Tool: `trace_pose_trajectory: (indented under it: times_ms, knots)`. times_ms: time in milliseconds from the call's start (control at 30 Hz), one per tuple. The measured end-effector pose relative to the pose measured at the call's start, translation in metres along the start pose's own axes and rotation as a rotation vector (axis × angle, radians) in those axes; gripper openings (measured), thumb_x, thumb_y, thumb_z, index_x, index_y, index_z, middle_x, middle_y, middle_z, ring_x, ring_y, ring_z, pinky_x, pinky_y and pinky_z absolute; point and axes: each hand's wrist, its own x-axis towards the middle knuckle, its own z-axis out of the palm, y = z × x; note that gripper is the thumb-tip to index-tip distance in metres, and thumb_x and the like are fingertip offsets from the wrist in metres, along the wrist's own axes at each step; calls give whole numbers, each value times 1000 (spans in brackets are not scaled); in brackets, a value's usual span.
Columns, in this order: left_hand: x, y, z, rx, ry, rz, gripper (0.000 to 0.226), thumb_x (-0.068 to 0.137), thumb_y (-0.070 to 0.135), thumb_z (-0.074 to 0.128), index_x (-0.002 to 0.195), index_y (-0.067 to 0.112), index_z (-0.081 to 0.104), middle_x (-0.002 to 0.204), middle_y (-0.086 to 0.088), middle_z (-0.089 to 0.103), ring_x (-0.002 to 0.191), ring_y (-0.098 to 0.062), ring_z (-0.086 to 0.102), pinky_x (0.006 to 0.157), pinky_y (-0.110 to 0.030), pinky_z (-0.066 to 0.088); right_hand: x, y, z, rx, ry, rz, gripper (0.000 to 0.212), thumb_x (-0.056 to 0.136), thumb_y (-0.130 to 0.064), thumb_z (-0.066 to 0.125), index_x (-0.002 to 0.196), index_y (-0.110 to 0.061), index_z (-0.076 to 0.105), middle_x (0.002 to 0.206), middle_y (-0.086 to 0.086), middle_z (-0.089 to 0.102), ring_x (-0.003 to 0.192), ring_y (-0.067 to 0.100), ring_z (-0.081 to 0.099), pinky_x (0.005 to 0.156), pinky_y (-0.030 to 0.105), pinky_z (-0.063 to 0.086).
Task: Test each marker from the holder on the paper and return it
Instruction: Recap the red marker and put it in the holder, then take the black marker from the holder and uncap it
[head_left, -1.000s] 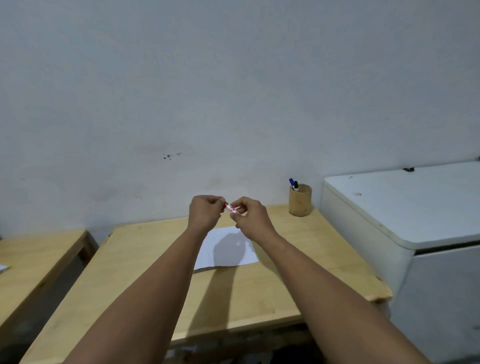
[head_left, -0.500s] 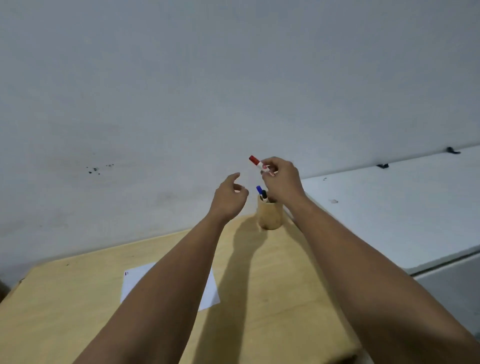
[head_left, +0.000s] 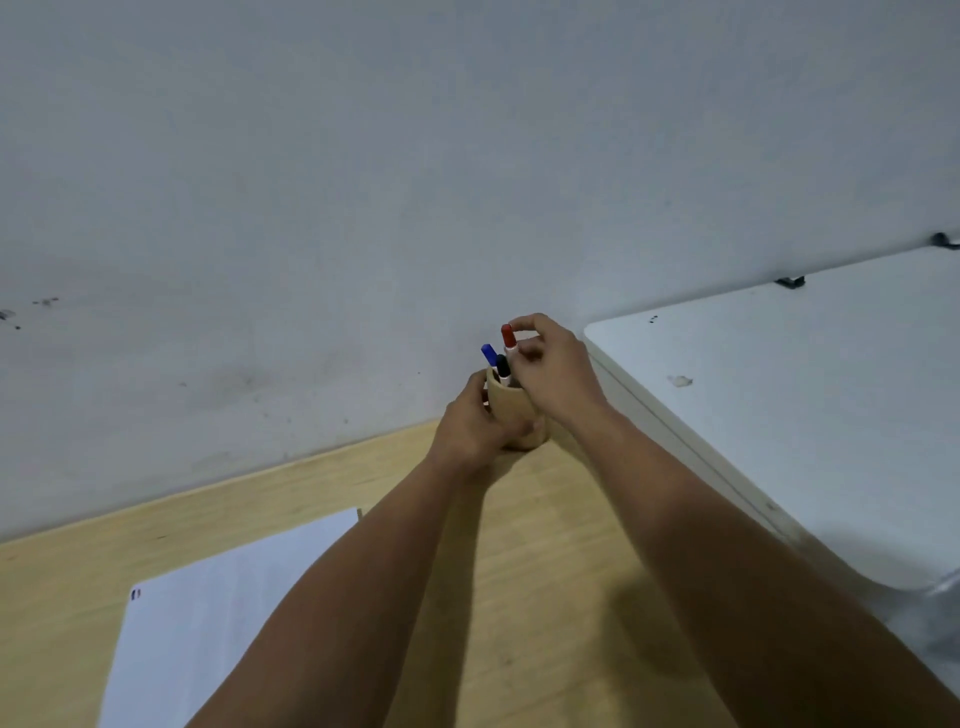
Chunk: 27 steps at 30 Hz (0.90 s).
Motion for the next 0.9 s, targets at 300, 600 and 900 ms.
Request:
trace_pose_trajectory:
  times_ms: [300,600,900]
  knots:
    - [0,-8,3,74,33,14,72,68,38,88,131,36,52,116,14,70,100,-10,69,88,-40,61,-32,8,8,-366,247,-198,24,92,-46,71,105,-25,75,119,-6,64,107,17,58,98,46,48]
    - [-12,6,-7,151,-38,-60,103,74,38,88,159,26,31,146,3,57,133,-22,55,97,-30,47,-32,-19,-3,-158,292,-175,14,91,-38,79,93,-25,77,108,-12,71,110,19,65,103,54,48]
    - [-73,56,-83,277,146,2,53,98,45,62,144,19,57,141,-6,64,127,-22,61,105,-38,48,-61,-106,-22,102,80,-241,13,102,-42,67,101,-29,64,82,-5,77,79,18,75,83,51,63]
